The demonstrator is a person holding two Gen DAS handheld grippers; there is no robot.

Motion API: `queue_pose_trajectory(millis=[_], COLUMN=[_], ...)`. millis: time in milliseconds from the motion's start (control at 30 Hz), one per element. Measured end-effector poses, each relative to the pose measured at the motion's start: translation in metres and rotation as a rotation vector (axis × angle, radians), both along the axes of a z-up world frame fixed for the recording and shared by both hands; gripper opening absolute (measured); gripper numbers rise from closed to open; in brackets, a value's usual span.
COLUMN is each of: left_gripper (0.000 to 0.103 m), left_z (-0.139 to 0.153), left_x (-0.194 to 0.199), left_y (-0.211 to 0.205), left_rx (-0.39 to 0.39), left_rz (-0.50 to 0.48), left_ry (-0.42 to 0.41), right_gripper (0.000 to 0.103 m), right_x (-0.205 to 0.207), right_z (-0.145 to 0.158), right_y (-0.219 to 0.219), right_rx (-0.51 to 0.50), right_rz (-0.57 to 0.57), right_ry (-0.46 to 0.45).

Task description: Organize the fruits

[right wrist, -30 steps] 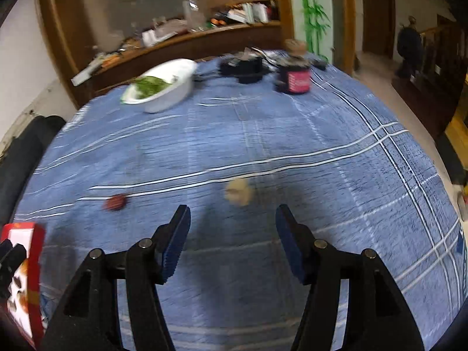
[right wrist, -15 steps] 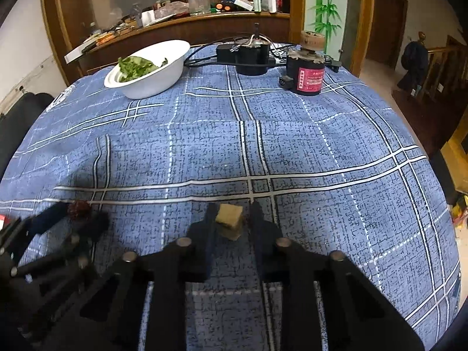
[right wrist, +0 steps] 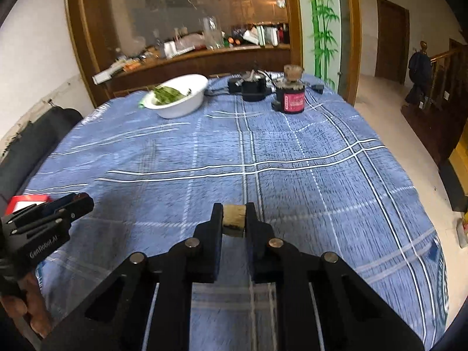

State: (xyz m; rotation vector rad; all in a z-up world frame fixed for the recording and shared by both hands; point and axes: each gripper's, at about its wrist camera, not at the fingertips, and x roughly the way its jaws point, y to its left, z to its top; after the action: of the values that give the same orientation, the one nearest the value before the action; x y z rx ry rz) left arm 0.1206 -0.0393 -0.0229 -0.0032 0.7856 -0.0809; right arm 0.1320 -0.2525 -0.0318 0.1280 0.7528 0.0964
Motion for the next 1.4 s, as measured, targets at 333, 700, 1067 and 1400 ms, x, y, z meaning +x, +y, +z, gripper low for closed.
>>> queue_pose_trajectory(millis=[333, 700, 1067, 1400], left_gripper=[0.029, 0.029, 0.029, 0.029], left_z=[0.006, 0.011, 0.01, 0.006], left_x=[-0.044, -0.082, -0.108, -0.118], left_y=[0.056, 0.123, 0.181, 0.225], left_rx=[-0.025, -0.039, -0.07, -0.072], left_rz=[0.12, 0.263, 0.402, 0.5], left_ry=[0.007, -0.017, -0.026, -0.015], right_gripper=[0.015, 0.016, 0.016, 0.016], right_x=[-0.055, -0.081, -0.098, -0.104], right_z=[0.023, 0.032, 0.045, 0.047], right_y=[0.052, 0.137, 0.223, 0.295], right_rx=[0.02, 0.039, 0.06, 0.065], right_rz=[0.116, 0.297, 0.475, 0.606], right_ry=[-0.058, -0.078, -0.101, -0.095])
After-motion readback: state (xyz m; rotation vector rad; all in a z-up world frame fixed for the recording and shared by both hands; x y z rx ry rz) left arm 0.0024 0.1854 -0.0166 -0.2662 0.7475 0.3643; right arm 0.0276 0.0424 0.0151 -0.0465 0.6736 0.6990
